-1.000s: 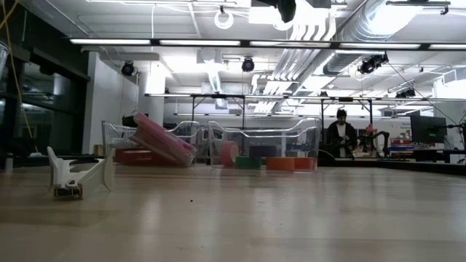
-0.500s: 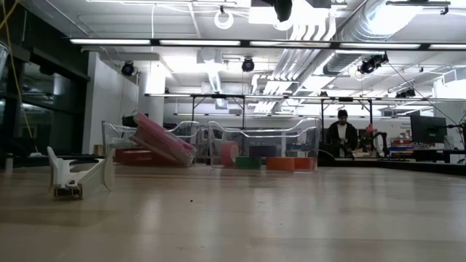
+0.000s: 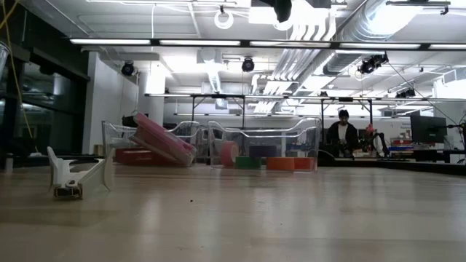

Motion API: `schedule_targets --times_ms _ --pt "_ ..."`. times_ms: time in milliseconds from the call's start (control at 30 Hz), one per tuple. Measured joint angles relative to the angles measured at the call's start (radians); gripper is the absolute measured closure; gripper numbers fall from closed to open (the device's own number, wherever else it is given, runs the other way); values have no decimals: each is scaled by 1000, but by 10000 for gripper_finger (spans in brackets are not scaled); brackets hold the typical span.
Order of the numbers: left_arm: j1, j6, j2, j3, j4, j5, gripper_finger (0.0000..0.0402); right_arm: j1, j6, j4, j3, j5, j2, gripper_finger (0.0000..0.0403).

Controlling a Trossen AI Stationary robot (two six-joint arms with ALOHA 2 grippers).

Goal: Pick and place Stapler, Stapler remover, tape
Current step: Put the purple stapler remover into the bottom transparent bin

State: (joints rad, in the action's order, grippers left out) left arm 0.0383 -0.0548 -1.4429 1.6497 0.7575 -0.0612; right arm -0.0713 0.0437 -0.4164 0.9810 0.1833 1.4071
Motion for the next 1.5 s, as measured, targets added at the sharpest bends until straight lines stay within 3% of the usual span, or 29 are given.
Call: schedule_targets --times_ms 333,667,900,1067,1267,1500 --pt "0 12 -8 1 10 -16 315 6 2 11 -1 -8 1 323" --pt "0 33 -9 1 9 -2 320 6 -1 18 -1 -7 1 322" --pt "0 34 -11 0 7 25 320 7 35 29 0 -4 1 214" --pt "1 34 -7 0 19 30 320 7 70 58 0 -6 1 179" --pt "1 14 21 1 162 58 320 7 119 112 0 -7 0 179" --pt "-11 -98 47 1 465 -87 320 6 165 202 0 -7 0 179"
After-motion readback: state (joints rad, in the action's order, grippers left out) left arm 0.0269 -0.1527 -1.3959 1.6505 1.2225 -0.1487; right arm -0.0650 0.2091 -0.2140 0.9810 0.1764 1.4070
